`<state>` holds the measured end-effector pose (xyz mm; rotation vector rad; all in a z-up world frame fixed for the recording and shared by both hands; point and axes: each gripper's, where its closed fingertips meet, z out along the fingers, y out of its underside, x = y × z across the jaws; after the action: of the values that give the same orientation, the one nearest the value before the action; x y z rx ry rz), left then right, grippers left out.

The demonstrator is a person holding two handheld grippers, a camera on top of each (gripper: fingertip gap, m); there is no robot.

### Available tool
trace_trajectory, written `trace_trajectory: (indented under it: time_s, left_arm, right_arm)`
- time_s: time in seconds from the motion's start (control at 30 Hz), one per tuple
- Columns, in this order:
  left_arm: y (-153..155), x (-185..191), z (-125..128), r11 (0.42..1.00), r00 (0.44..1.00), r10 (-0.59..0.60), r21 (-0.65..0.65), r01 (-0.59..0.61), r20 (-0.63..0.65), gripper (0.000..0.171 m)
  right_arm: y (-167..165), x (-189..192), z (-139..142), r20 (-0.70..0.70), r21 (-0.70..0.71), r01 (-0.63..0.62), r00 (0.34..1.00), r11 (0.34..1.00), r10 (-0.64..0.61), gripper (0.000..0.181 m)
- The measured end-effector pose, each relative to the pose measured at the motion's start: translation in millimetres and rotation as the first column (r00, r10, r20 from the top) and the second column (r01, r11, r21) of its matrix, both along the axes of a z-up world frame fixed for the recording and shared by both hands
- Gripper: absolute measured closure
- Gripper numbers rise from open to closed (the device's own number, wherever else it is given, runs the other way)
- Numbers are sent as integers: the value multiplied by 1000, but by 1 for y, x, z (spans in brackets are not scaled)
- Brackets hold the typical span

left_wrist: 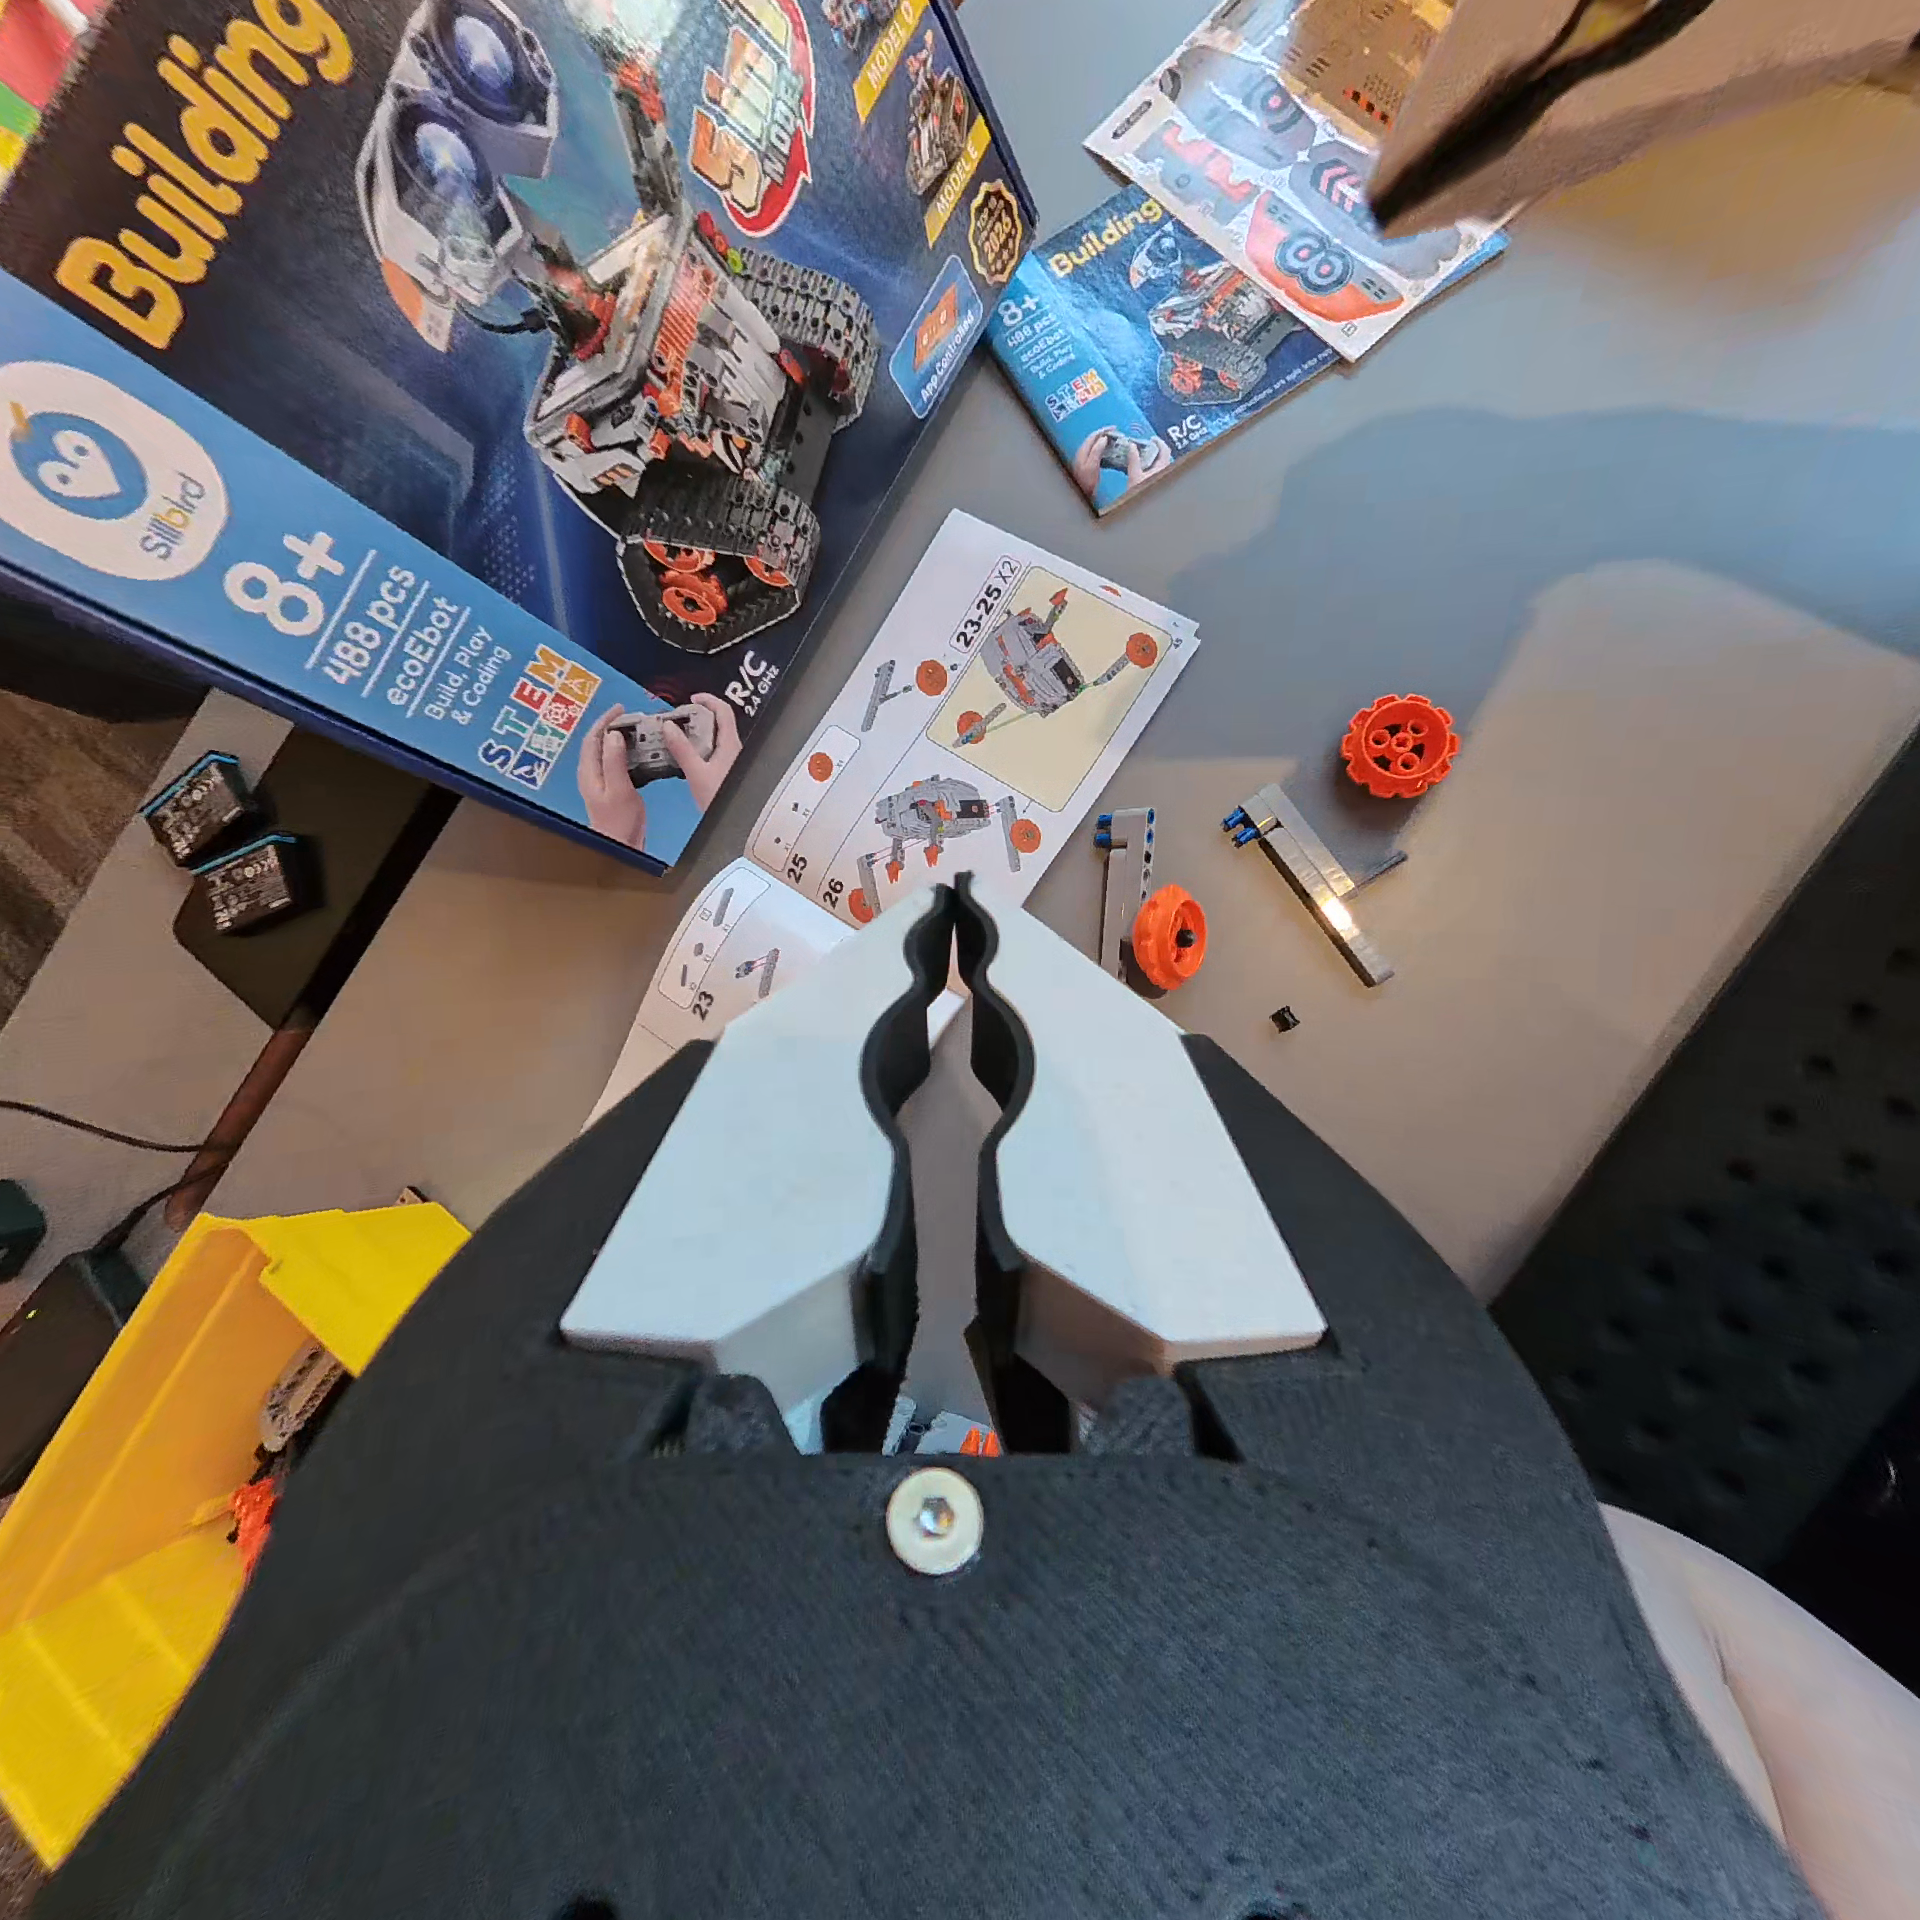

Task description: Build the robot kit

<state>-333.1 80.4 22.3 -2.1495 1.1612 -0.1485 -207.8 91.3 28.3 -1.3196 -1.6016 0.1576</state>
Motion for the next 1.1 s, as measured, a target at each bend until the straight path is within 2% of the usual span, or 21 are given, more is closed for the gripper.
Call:
trace_trajectory:
  time_s: [0.3, 0.53, 0.83, 1.1]
  left_arm:
    - [0, 3, 34, 991, 993, -6, 130, -9, 119, 171]
    - [7, 0, 58, 976, 974, 1, 212, -51, 228, 171]
    - [5, 1, 84, 957, 940, -25, 281, -76, 340, 171]
    - [0, 6, 107, 944, 882, -77, 319, -86, 465, 171]
  right_arm:
    - [6, 7, -20, 58, -68, 19, 998, 997, -15, 181]
    - [17, 16, -36, 134, -85, 82, 988, 993, -70, 181]
    - [22, 27, -58, 235, -121, 135, 966, 983, -104, 181]
    - [21, 29, -65, 267, -140, 145, 958, 979, -104, 181]
